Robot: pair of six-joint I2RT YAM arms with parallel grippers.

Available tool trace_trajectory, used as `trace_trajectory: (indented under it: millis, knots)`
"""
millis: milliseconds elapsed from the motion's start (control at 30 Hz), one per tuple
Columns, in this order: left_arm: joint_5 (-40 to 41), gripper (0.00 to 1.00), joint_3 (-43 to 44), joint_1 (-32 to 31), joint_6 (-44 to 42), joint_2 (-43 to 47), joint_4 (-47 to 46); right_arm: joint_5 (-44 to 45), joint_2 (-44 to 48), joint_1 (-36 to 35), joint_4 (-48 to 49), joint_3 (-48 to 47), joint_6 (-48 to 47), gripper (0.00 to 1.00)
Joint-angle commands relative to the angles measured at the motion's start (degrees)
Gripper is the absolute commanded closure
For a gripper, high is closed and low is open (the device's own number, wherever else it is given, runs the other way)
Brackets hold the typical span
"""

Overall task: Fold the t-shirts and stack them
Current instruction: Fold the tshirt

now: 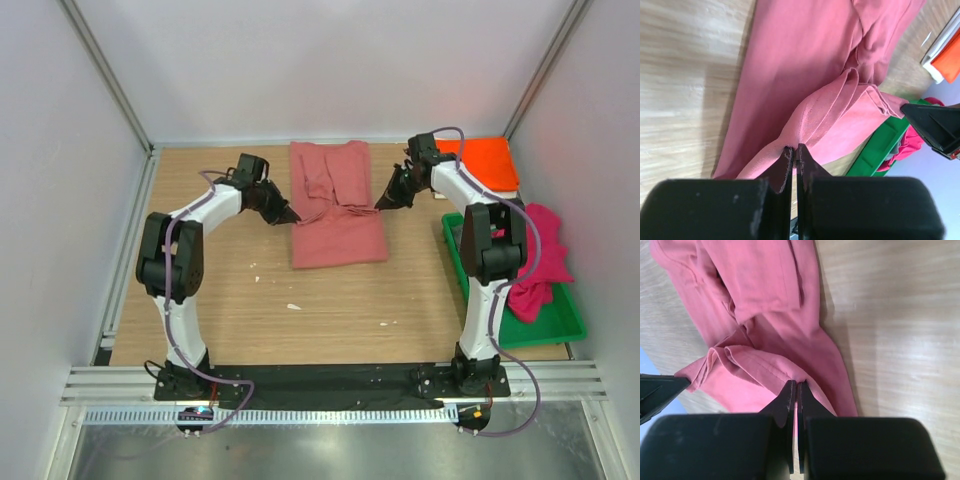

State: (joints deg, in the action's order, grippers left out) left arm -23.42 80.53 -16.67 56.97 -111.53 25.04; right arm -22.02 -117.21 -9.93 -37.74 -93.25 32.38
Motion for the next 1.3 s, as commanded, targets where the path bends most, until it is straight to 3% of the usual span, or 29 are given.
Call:
trace_trajectory:
  millis: [0,433,967,1067,1100,1200,1267]
  knots:
    - [-2.5,1.00,3.9,1.5,-1.6,-1.7,2.3,-3.6,-3.0,0.4,-2.5,-7.4,-2.0,0.99]
    - [-5.9,1.00,8.5,2.9,-1.9,-9.2,1.4,-6.2,-9.0,0.9,-3.4,-12.7,-1.6,0.99]
    - [-4.3,1.00,14.4,3.5,-3.7,-12.7,4.2,-7.2,-10.9,3.0,-3.6,-14.0,-2.2,0.99]
    - [-3.1,0.88,15.2,3.8,-4.2,-13.8,6.3,-7.0,-12.6,3.2,-4.8,-16.2,-3.1,0.81]
    - [-0.8,0.75,16.0,4.0,-5.5,-13.7,7.7,-6.5,-13.0,3.5,-6.0,-17.7,-3.5,0.66]
    - [6.2,0.54,20.8,4.0,-12.5,-12.6,15.3,-2.5,-12.6,4.4,-10.8,-22.3,-6.8,0.58]
    - [12.0,0.48,22.1,4.0,-16.1,-8.7,18.4,4.4,-9.2,4.2,-16.6,-23.9,-10.3,0.57]
